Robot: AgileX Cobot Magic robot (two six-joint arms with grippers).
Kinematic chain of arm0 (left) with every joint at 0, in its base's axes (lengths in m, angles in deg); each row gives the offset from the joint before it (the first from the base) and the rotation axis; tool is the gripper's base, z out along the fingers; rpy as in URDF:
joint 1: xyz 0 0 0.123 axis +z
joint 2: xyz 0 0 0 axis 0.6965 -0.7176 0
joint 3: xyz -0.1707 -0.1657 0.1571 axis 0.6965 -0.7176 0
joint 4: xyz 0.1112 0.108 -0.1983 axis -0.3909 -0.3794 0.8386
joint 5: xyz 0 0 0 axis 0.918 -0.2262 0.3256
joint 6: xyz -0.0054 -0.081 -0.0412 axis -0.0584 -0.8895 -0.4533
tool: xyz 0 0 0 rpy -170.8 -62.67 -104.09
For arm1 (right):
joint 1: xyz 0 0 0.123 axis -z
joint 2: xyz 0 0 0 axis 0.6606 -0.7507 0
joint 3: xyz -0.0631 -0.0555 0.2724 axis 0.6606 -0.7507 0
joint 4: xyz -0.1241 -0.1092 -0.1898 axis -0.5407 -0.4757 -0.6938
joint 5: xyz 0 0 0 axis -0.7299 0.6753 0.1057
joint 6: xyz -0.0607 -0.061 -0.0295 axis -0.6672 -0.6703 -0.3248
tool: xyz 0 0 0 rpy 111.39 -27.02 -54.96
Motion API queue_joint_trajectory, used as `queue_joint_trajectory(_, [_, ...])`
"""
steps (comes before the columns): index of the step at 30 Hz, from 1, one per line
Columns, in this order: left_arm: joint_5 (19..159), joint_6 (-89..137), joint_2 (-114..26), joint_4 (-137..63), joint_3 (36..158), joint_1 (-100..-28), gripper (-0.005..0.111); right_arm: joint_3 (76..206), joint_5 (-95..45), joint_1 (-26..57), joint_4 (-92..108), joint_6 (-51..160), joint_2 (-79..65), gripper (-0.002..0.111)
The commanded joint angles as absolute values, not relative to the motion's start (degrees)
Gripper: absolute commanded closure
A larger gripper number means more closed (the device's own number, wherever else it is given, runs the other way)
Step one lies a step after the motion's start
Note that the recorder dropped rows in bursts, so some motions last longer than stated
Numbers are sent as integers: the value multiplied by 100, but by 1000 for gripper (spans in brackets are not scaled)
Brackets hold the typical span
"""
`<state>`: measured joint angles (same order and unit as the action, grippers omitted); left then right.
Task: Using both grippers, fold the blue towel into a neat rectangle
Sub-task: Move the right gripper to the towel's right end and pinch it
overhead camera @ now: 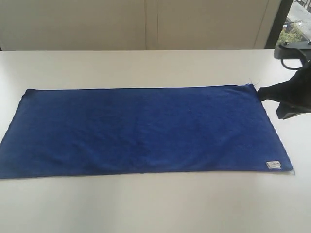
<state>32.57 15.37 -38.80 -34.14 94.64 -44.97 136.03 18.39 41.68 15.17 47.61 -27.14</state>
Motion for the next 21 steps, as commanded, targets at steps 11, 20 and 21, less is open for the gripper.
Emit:
queue_joint_trajectory(11, [3187, 1552, -3824, -3403, 9435, -4483, 107, 14552, 494, 4190, 1465, 4583, -4748, 108])
queue_joint_trajectory(20, [3187, 1552, -3824, -3403, 9435, -4483, 107, 14803, 720, 4200, 1277, 4596, -5243, 108])
queue_joint_trajectory(21, [3187, 1552, -3824, -3403, 9435, -4483, 107, 14803, 774, 4200, 1200, 4629, -5243, 108])
